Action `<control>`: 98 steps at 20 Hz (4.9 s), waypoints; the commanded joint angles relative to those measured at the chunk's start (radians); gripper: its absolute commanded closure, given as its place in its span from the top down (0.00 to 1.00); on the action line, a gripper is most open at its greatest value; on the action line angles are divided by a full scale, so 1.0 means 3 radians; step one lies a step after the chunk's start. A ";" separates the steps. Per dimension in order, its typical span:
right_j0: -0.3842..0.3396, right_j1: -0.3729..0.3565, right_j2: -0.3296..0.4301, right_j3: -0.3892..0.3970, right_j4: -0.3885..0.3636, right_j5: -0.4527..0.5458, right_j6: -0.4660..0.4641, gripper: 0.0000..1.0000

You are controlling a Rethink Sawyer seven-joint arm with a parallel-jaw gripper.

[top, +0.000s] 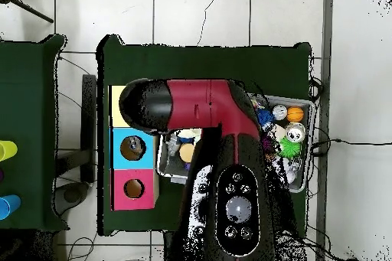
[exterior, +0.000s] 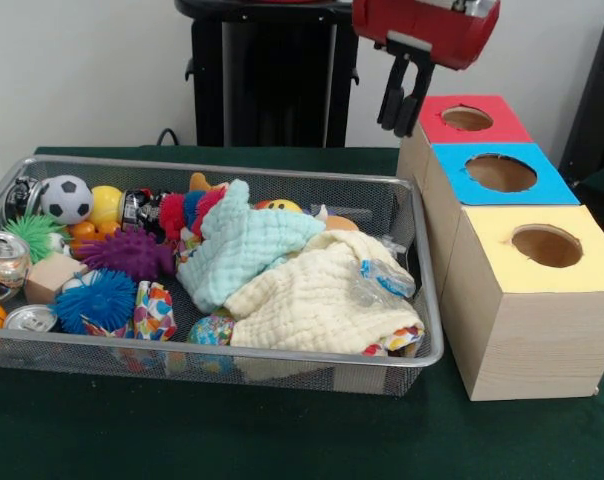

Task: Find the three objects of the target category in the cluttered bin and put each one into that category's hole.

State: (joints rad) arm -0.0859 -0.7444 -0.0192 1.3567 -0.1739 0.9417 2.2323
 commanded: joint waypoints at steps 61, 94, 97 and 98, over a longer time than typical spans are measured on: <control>0.0481 0.0871 -0.0791 0.0988 0.1276 -0.2589 0.1220 1.00; 0.0096 0.0827 -0.0077 0.1225 0.1269 -0.2864 0.1071 1.00; 0.0100 0.0842 -0.0073 0.1230 0.1261 -0.2885 0.1077 1.00; 0.0105 0.0859 -0.0081 0.1231 0.1259 -0.2905 0.1084 1.00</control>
State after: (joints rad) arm -0.0335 -0.5145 -0.1574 1.6213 0.1764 0.1260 2.3829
